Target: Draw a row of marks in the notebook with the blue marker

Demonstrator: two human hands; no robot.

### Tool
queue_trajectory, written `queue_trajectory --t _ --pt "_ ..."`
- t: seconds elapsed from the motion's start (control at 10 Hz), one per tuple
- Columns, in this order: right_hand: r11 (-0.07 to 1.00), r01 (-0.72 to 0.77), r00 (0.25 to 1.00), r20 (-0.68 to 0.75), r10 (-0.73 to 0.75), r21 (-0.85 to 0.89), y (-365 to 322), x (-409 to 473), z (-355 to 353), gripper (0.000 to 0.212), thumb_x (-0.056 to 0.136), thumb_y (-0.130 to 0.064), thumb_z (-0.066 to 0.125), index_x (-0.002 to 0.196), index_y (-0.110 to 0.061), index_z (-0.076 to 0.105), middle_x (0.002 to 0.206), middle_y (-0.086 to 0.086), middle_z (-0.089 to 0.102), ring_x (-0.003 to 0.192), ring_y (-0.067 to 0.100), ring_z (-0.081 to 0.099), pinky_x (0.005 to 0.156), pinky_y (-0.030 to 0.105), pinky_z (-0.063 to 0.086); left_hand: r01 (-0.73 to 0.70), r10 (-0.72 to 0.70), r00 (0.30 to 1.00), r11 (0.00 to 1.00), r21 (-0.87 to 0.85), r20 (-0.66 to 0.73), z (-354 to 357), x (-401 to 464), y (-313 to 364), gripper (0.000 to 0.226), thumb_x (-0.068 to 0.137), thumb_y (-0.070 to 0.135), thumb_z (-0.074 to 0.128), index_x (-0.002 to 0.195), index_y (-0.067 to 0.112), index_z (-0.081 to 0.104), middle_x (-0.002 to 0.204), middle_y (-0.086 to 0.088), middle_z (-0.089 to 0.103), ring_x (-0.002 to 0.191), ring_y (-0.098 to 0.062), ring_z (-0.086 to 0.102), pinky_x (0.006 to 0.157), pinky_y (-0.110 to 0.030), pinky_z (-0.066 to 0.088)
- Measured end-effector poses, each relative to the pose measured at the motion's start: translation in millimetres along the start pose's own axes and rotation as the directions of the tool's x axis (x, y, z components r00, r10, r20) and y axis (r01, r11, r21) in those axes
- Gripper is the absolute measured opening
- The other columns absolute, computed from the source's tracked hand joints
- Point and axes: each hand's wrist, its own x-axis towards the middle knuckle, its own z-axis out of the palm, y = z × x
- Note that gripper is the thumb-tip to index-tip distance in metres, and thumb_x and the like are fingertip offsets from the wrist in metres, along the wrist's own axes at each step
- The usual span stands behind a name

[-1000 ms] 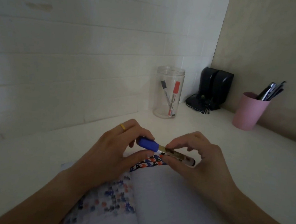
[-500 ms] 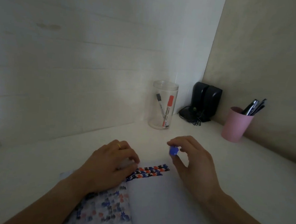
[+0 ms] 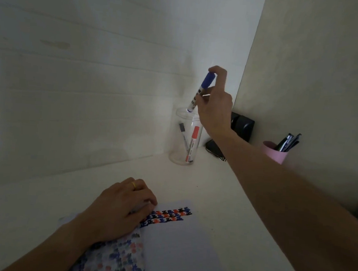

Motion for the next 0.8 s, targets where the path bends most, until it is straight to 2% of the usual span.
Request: queue_trajectory --t 0.1,0.2,0.3,0.4,0.5,0.6,0.7,0.8 --pt "0.995 -0.043 0.995 0.083 0.05 -0.086 15.1 7.9 18.1 0.049 0.088 0.001 0.06 0.128 -0.02 0.04 0.084 0.012 0.072 0.063 0.023 0.068 0.058 0.035 0.06 -0.002 0.002 1.0 1.0 0.002 -0.001 0.6 -0.1 -0.7 0.024 0.1 0.047 0.041 0.106 0.042 0.064 0.105 0.022 0.058 0.095 0.001 0.052 0.08 -0.026 0.048" --pt "0.982 -0.055 0.983 0.16 0.085 -0.183 25.5 8.1 29.8 0.035 0.089 -0.005 0.063 0.121 -0.014 0.051 0.097 0.014 0.072 0.076 0.028 0.068 0.067 0.035 0.057 -0.007 0.007 1.0 1.0 0.0 -0.007 1.9 -0.4 -2.0 0.025 0.099 0.047 0.041 0.106 0.042 0.064 0.105 0.023 0.058 0.095 0.002 0.052 0.081 -0.024 0.047" --pt "0.968 -0.088 0.975 0.18 0.133 -0.236 32.0 7.8 37.3 0.025 0.089 -0.012 0.066 0.114 -0.013 0.063 0.104 0.009 0.074 0.088 0.024 0.069 0.075 0.026 0.051 -0.014 0.013 1.0 1.0 -0.011 -0.019 2.1 0.1 -2.0 0.027 0.099 0.046 0.041 0.106 0.04 0.065 0.105 0.021 0.059 0.094 0.001 0.052 0.08 -0.025 0.048" --pt "0.956 -0.091 0.964 0.217 0.155 -0.279 34.6 9.0 41.1 0.018 0.088 -0.015 0.065 0.105 -0.012 0.072 0.101 0.006 0.077 0.09 0.022 0.07 0.082 0.029 0.055 -0.018 0.018 1.0 1.0 -0.019 -0.019 3.4 0.2 -2.9 0.027 0.099 0.046 0.041 0.106 0.039 0.066 0.105 0.02 0.059 0.095 -0.002 0.053 0.08 -0.028 0.049" --pt "0.947 -0.062 0.955 0.258 0.148 -0.314 31.4 8.3 41.1 0.017 0.088 -0.013 0.062 0.094 -0.01 0.078 0.092 0.006 0.079 0.085 0.021 0.072 0.08 0.029 0.056 -0.023 0.022 1.0 0.999 -0.024 -0.018 3.6 0.0 -2.1 0.028 0.098 0.047 0.04 0.106 0.039 0.066 0.106 0.021 0.059 0.096 -0.002 0.054 0.081 -0.029 0.05" --pt "0.948 -0.058 0.95 0.274 0.149 -0.313 30.3 6.0 41.3 0.019 0.088 -0.01 0.061 0.088 -0.007 0.08 0.085 0.009 0.08 0.077 0.022 0.073 0.079 0.036 0.061 -0.023 0.023 1.0 1.0 -0.01 -0.01 3.5 0.3 -2.8 0.028 0.098 0.047 0.04 0.107 0.04 0.066 0.106 0.021 0.059 0.096 0.0 0.053 0.081 -0.029 0.05" --pt "0.951 -0.063 0.943 0.295 0.157 -0.303 24.6 5.3 37.5 0.021 0.089 -0.01 0.058 0.087 -0.007 0.079 0.084 0.008 0.079 0.075 0.021 0.072 0.079 0.038 0.061 -0.029 0.029 0.999 1.0 -0.01 -0.016 2.6 0.2 -1.5 0.027 0.099 0.046 0.04 0.107 0.04 0.065 0.106 0.022 0.059 0.096 0.0 0.053 0.081 -0.029 0.049" --pt "0.958 0.02 0.97 0.238 0.051 -0.286 11.0 -0.4 27.1 0.021 0.09 -0.017 0.059 0.092 -0.012 0.079 0.09 0.003 0.079 0.081 0.019 0.071 0.083 0.037 0.058 -0.022 0.021 1.0 0.999 -0.025 -0.016 1.7 -1.5 -0.3 0.027 0.099 0.046 0.04 0.106 0.04 0.065 0.105 0.022 0.059 0.095 0.0 0.054 0.081 -0.029 0.05"
